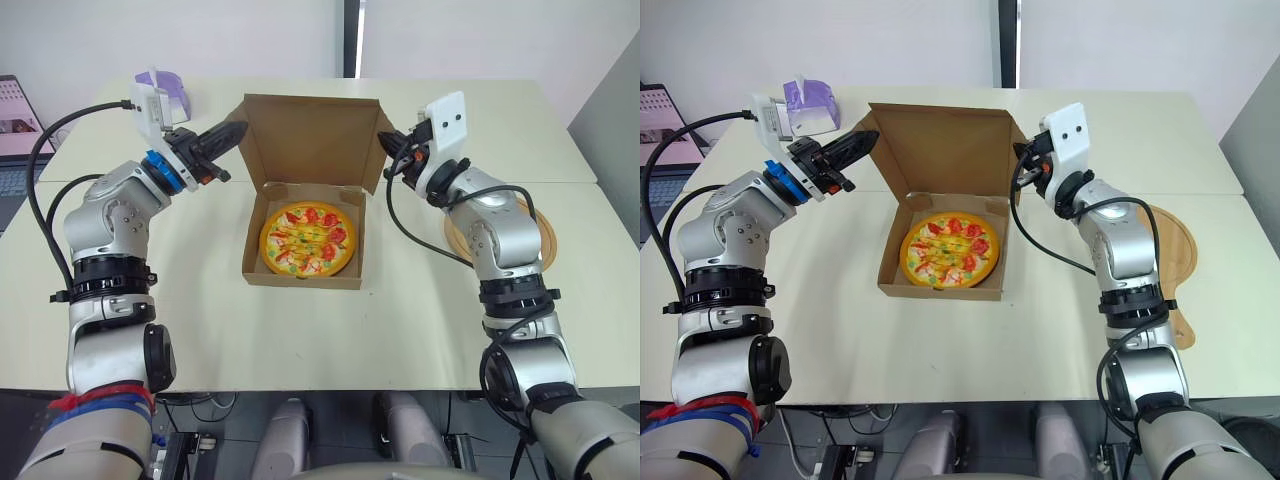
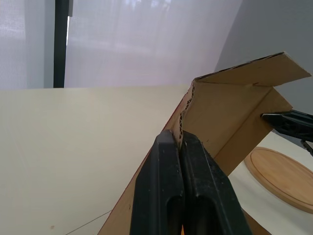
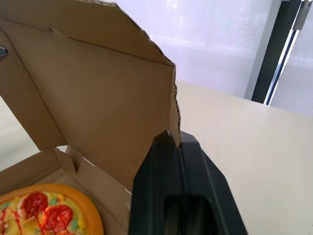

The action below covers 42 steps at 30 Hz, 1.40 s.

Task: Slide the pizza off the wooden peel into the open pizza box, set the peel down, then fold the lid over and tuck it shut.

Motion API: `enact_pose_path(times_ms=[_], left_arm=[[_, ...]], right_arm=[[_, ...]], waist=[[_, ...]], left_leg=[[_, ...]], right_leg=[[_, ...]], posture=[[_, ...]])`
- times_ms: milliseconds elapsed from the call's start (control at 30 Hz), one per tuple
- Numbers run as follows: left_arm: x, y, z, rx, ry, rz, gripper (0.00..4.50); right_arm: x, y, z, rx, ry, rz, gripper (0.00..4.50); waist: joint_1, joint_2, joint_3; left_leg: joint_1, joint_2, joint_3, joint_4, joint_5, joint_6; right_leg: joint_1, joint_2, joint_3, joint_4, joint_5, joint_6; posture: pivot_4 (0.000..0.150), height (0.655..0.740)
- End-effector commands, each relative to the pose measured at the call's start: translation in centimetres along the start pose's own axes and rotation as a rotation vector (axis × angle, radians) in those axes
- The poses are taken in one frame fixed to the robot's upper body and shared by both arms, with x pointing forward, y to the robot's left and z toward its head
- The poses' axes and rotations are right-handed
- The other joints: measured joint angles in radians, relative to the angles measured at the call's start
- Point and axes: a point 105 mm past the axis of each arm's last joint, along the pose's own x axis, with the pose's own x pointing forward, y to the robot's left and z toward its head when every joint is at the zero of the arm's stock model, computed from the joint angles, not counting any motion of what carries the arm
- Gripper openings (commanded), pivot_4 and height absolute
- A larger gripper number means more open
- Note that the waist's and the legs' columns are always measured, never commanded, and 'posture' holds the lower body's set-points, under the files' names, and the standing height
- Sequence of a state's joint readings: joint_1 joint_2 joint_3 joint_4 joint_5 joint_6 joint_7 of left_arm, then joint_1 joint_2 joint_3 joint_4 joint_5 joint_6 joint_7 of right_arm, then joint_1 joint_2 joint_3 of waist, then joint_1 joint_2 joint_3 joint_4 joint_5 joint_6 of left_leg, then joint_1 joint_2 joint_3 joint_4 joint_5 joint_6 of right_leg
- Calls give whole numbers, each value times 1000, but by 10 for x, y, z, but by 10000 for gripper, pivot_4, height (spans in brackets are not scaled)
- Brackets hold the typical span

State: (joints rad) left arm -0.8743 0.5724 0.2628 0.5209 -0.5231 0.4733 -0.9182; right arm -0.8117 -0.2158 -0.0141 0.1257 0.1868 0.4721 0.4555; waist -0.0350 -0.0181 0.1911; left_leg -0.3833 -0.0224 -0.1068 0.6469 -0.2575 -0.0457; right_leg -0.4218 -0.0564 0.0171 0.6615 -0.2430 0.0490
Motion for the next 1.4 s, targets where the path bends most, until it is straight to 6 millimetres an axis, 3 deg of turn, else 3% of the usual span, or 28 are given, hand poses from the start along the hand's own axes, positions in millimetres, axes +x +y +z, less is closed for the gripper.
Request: enact_pose_path(times_ms=[33,133,467,767,900,1200,1400], left_arm=[[-2,-3,12,103,-37,10,0],[-6,-2,9,126,-33,17,5716],[-12,8,10,266,-73,119,38183],[2,7,6,301,-44,94,38183],[3,10,3,309,-25,108,29727],[2,8,7,305,-52,109,285],[1,4,11,321,-55,125,285]], right_arm=[[3,3,26,-47,-87,4,287],[3,4,27,-65,-89,-1,0],[1,6,28,-66,-91,5,0],[1,9,29,-65,-94,15,0],[1,8,29,-66,-94,9,0],[-1,9,26,-65,-89,6,0],[1,18,33,-69,-88,7,0]], waist=[[-1,0,0],[-1,0,0],[2,0,0],[0,0,0],[0,0,0],[0,0,0],[0,0,0]], left_leg=[[0,0,0,0,0,0],[0,0,0,0,0,0],[0,0,0,0,0,0],[0,0,0,0,0,0],[0,0,0,0,0,0],[0,0,0,0,0,0],[0,0,0,0,0,0]], right_leg=[[0,0,0,0,0,0],[0,0,0,0,0,0],[0,0,0,0,0,0],[0,0,0,0,0,0],[0,0,0,0,0,0],[0,0,0,1,0,0],[0,0,0,1,0,0]], posture=[[1500,7400],[1500,7400],[1500,7400],[1500,7400],[1500,7400],[1500,7400],[1500,7400]])
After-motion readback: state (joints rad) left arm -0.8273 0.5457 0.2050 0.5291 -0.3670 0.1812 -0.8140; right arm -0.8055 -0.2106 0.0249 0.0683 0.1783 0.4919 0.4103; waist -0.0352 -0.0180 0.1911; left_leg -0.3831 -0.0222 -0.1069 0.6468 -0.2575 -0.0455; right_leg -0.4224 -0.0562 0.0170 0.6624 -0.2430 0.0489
